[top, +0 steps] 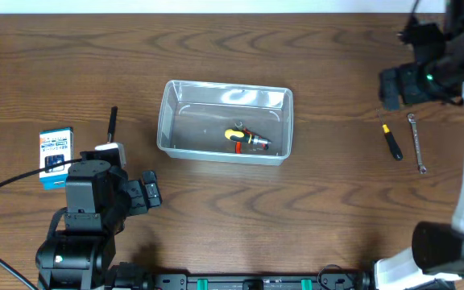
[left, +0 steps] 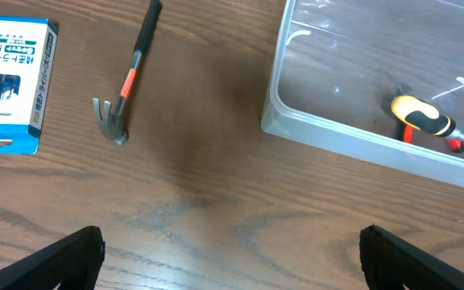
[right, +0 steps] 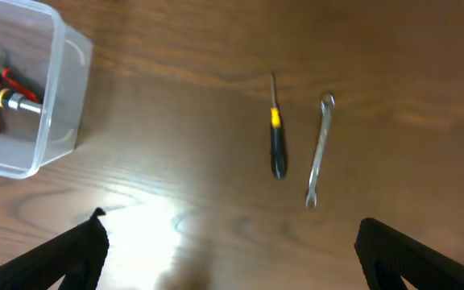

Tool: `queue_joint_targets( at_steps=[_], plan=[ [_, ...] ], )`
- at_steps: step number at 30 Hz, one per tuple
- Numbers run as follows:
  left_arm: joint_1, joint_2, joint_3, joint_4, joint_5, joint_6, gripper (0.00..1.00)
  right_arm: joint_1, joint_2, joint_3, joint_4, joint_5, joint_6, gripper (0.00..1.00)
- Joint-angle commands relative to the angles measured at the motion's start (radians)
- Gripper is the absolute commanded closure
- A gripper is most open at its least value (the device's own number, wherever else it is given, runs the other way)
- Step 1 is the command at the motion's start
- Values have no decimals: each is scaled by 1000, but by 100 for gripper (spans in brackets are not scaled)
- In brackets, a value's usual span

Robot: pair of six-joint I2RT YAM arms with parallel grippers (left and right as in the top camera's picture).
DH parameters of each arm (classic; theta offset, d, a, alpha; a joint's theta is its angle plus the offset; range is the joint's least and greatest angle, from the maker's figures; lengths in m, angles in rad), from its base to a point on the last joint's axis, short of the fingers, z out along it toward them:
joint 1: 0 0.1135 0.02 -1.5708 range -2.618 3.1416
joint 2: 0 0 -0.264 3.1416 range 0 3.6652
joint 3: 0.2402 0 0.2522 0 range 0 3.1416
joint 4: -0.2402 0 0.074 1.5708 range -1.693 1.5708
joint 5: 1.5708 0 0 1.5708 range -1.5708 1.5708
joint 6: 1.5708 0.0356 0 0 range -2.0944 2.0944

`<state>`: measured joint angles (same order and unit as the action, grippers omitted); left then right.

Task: Pack container
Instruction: 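Move the right gripper to the small yellow-handled screwdriver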

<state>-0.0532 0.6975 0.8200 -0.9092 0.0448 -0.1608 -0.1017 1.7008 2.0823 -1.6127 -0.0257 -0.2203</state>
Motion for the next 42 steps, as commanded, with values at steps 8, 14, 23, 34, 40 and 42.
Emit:
queue_joint_targets(
  at_steps=[8,14,23,34,40,42],
  plan=[
    [2,-1,20,1,-12,2,2,-83,-391,-241,-85,-10,160,1],
    [2,-1,20,1,-12,2,2,-83,-541,-509,-82,-148,210,1],
    [2,-1,20,1,-12,2,2,-84,-511,-803,257,30,148,1],
    [2,-1,20,-6,-12,2,2,-151,-174,-854,554,29,-137,1],
    [2,0,20,-6,-12,2,2,-196,32,-804,585,46,-182,1],
    [2,0,20,-6,-12,2,2,-196,84,-786,598,52,-206,1]
  ],
)
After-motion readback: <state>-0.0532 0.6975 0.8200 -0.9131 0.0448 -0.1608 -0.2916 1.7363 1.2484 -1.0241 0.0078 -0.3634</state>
